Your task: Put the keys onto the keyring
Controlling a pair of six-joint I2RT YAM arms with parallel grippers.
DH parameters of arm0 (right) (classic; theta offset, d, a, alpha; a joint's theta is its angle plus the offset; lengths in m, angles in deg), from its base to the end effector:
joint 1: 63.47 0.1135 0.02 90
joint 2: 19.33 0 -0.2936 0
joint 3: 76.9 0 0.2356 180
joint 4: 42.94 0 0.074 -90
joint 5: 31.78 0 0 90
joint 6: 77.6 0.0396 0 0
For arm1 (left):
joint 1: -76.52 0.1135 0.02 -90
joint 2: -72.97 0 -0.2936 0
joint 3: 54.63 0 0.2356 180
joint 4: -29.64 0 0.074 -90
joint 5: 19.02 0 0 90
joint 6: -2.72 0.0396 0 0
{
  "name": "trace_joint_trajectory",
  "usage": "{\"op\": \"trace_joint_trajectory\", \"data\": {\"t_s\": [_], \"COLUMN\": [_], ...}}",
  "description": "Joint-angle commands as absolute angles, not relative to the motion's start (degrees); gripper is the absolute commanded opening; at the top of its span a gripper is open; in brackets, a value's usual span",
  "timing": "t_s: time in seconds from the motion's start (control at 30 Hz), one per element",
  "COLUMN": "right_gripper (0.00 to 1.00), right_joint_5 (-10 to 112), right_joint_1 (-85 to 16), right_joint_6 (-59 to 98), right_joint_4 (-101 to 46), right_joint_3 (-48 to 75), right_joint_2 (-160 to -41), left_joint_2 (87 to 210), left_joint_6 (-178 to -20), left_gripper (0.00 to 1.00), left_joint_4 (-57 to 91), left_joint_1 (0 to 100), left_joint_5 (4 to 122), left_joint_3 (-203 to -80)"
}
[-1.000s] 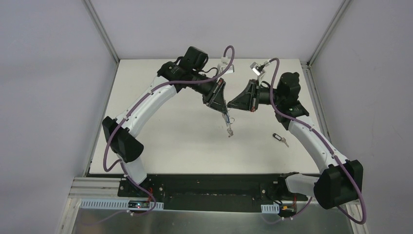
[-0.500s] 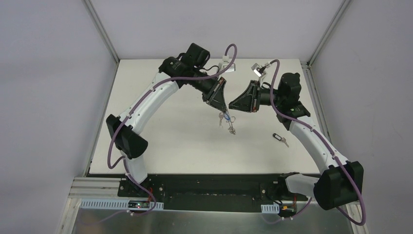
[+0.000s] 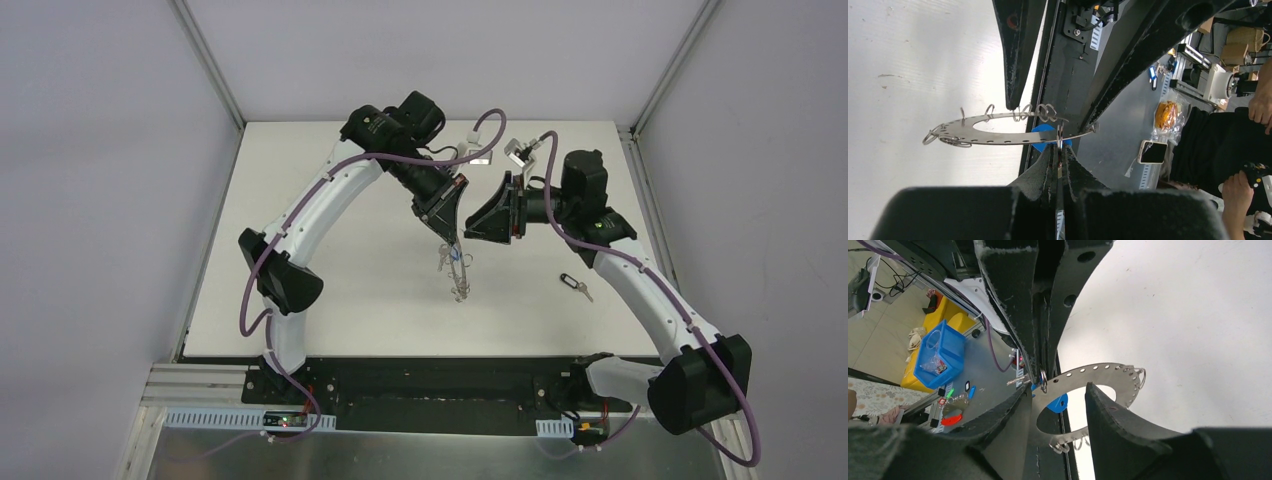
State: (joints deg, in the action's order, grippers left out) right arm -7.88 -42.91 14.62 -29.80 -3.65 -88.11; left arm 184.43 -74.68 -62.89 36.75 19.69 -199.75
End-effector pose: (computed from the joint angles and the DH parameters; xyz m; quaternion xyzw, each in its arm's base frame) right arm 0.2098 0.1174 0.3920 -0.4522 0.5710 0.5134 0.4537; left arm 0.2681 -0.2634 0.4328 0.4874 0.7281 -0.4621 0.1372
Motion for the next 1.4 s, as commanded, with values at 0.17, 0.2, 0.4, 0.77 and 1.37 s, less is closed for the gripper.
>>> {"op": "trace_joint_trajectory", "data": {"t_s": [0.17,0.2,0.4,0.77,1.37], "right_gripper": [0.44,0.43,0.24,0.0,0.0], "right_joint_5": [-7.9,-7.9,-8.7,-8.8,-8.9], "right_joint_1": [-40.9,-40.8,-40.4,-41.6,-44.8], "right_joint_6": [13.5,13.7,15.4,16.4,31.1], "right_joint_4": [-31.9,-32.0,-33.9,-34.0,-48.1], "right_joint_3": [-1.6,-1.6,-1.5,-0.5,-3.2], "right_joint_2": [-88.8,-88.9,-90.0,-88.9,-89.0], "left_joint_2": [185.3,185.4,185.4,180.7,170.6], "left_joint_6": [-74.6,-74.7,-74.5,-74.3,-94.7], "left_gripper": [0.0,0.0,0.0,0.15,0.29], "left_joint_4": [-63.9,-63.9,-63.9,-56.8,-21.2], "left_joint_1": [35.6,35.6,35.4,36.8,42.3], "left_joint_5": [17.5,17.4,17.3,15.6,6.4], "left_joint_3": [-201.8,-201.8,-201.4,-195.1,-174.3]}}
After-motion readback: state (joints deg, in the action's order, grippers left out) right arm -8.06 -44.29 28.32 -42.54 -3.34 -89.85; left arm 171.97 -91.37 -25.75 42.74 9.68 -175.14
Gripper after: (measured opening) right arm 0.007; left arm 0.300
